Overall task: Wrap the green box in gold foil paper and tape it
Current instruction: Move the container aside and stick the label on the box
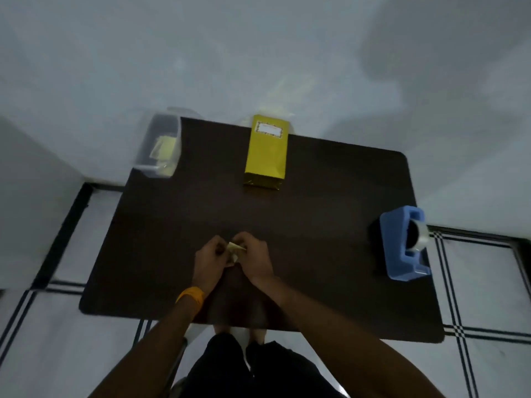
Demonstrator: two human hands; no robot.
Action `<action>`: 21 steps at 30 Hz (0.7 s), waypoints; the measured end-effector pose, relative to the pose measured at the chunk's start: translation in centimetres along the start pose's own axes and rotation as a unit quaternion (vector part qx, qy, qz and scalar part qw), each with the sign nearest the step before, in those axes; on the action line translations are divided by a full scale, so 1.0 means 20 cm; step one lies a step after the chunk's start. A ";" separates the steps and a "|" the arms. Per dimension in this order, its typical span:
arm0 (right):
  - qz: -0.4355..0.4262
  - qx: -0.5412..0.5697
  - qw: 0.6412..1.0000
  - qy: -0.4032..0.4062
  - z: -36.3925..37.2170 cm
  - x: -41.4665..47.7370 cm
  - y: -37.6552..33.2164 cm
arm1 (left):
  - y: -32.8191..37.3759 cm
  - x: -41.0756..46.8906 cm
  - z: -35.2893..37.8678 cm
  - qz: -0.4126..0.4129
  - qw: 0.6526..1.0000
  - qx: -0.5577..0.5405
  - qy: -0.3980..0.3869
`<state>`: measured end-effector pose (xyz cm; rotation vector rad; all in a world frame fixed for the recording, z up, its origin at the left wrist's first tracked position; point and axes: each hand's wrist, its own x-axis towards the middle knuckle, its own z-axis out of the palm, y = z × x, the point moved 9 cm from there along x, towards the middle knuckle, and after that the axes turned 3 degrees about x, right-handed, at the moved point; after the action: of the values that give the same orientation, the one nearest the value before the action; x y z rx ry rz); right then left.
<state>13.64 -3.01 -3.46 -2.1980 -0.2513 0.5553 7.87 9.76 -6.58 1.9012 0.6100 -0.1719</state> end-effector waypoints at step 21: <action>0.099 0.214 0.960 0.151 -1.31 0.00 0.43 | 1.18 0.20 0.90 0.147 0.978 0.028 -0.146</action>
<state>25.88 -26.53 4.42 -1.8576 0.2354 0.3333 25.68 -11.86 4.01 1.9490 0.1256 -0.2733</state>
